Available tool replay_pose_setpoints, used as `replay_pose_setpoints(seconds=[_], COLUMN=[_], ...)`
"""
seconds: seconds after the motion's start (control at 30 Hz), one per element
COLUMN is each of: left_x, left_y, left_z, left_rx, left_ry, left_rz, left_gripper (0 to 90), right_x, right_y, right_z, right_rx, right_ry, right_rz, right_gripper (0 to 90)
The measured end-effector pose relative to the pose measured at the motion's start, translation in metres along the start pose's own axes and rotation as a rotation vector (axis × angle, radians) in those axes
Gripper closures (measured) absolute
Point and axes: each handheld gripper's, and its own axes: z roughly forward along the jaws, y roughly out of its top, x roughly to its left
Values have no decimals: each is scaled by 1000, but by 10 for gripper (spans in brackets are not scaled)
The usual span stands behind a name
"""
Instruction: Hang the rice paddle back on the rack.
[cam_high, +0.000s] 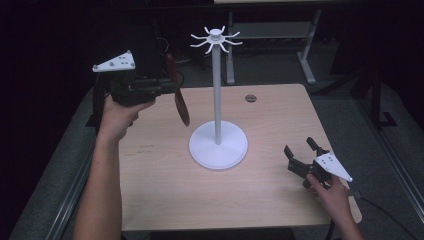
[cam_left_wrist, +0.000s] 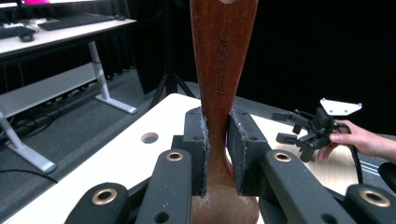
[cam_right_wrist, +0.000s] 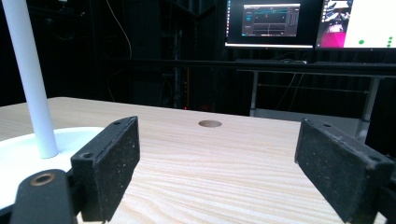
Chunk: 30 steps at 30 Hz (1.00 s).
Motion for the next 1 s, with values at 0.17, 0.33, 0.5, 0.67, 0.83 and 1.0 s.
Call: replay_pose_setpoints(seconds=[0.17,0.33,0.5,0.67,0.83,1.0], left_x=[-1,-2,0,1,0,0], left_y=[12,22,31,36,39,41], left_z=[3,7,13,17,24,30], left_rx=[-2,-1,5,11,16,22], left_ry=[-3,-4,-12,-16,-22,-29], left_rz=[19,30,37,41,40,49], left_gripper=[781,781,781,781,781,781], right_x=[0,0,0,0,0,0], right_y=[0,0,0,0,0,0], right_z=[0,0,0,0,0,0], right_rx=[0,1,0,0,-1,-1], right_ry=[0,1,1,1,2,2], right_rz=[0,-4,-3,-3,-2,-3], right_gripper=[133,133,133,133,133,133])
